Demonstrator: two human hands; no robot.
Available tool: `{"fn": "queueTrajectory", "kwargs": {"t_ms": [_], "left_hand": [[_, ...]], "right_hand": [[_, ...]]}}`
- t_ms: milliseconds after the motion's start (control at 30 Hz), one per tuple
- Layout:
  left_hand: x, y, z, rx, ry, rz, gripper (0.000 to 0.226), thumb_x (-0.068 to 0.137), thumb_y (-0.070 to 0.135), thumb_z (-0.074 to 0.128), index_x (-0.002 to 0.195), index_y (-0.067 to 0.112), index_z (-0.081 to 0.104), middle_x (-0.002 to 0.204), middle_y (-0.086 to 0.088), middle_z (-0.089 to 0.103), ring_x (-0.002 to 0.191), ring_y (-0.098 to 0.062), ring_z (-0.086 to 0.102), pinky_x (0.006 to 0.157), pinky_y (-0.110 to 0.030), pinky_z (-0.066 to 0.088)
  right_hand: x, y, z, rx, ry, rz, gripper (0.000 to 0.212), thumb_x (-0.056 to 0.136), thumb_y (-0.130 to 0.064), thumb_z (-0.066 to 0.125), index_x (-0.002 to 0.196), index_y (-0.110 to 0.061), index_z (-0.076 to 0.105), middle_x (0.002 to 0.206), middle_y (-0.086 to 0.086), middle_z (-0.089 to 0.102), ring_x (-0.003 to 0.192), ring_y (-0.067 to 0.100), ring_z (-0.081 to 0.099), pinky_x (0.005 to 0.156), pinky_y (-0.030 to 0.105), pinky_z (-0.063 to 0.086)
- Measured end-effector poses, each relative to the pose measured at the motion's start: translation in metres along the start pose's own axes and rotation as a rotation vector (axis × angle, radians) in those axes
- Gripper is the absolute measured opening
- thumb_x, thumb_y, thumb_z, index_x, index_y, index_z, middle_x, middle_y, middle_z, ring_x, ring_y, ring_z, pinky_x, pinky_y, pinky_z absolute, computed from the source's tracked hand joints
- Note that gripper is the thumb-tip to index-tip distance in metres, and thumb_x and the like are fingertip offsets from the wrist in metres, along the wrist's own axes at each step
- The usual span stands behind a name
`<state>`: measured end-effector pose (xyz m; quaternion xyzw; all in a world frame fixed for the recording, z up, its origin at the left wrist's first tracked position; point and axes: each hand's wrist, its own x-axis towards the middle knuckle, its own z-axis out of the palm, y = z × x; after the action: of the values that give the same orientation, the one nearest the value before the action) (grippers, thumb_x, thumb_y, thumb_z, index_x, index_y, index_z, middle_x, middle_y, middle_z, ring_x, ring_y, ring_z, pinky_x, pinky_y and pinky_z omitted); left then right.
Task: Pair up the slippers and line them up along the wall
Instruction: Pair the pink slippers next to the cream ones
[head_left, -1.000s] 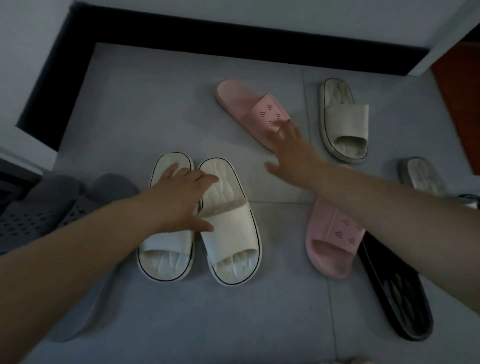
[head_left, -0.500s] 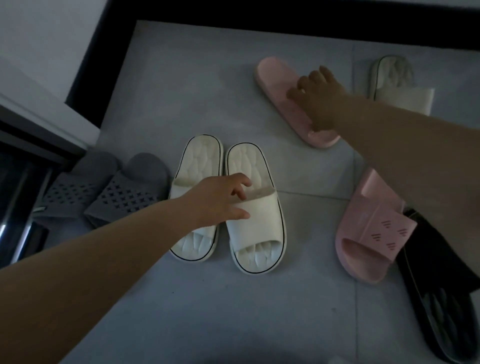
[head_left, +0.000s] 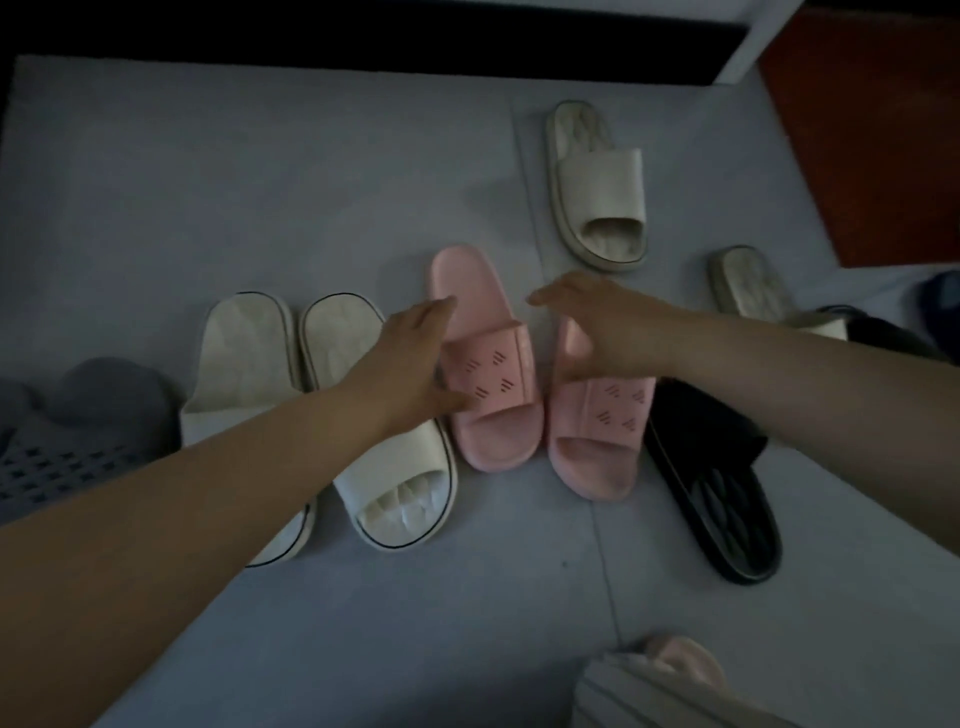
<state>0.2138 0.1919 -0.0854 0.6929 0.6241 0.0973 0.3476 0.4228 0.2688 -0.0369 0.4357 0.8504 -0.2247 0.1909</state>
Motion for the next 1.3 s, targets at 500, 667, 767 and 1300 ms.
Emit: {"fn": "queueTrajectory", "kwargs": {"t_ms": [500, 667, 767, 1300], "left_hand": [[0.036, 0.045, 0.050, -0.243, -0.091, 0.198, 0.058, 0.074, -0.011, 0.059, 0.130, 0.000, 0.046, 0.119, -0.006, 0.054, 0.105, -0.016, 0.051, 0.076, 0.001, 0.037], [0.053, 0.047, 0.038, -0.533, -0.110, 0.107, 0.046, 0.084, -0.019, 0.039, 0.128, -0.006, 0.045, 0.124, -0.022, 0.055, 0.098, -0.006, 0.052, 0.073, -0.002, 0.040], [0.056, 0.021, 0.001, -0.623, 0.265, -0.080, 0.043, 0.082, -0.019, 0.034, 0.119, -0.007, 0.053, 0.120, -0.027, 0.058, 0.097, -0.019, 0.056, 0.079, -0.022, 0.045], [-0.014, 0.026, 0.018, 0.141, -0.313, 0.106, 0.082, 0.072, 0.047, 0.068, 0.140, 0.027, 0.027, 0.135, -0.001, 0.051, 0.121, -0.022, 0.051, 0.100, -0.031, 0.039]], "right_hand": [[-0.096, 0.047, -0.012, 0.236, 0.178, 0.215, 0.020, 0.082, -0.027, 0.063, 0.098, -0.023, 0.052, 0.093, 0.001, 0.060, 0.085, 0.021, 0.056, 0.073, 0.032, 0.045], [-0.107, 0.024, -0.033, 0.286, 0.160, 0.102, 0.024, 0.079, -0.034, 0.067, 0.077, -0.045, 0.046, 0.083, -0.023, 0.054, 0.077, -0.010, 0.051, 0.065, 0.002, 0.037], [-0.084, 0.005, -0.021, 0.252, 0.062, 0.037, 0.014, 0.079, -0.035, 0.065, 0.087, -0.036, 0.054, 0.091, -0.008, 0.063, 0.084, 0.007, 0.057, 0.075, 0.024, 0.044], [-0.010, -0.021, 0.028, 0.055, 0.017, 0.037, 0.045, 0.083, -0.038, 0.057, 0.122, -0.018, 0.046, 0.129, 0.009, 0.046, 0.108, 0.029, 0.052, 0.091, 0.042, 0.044]]}}
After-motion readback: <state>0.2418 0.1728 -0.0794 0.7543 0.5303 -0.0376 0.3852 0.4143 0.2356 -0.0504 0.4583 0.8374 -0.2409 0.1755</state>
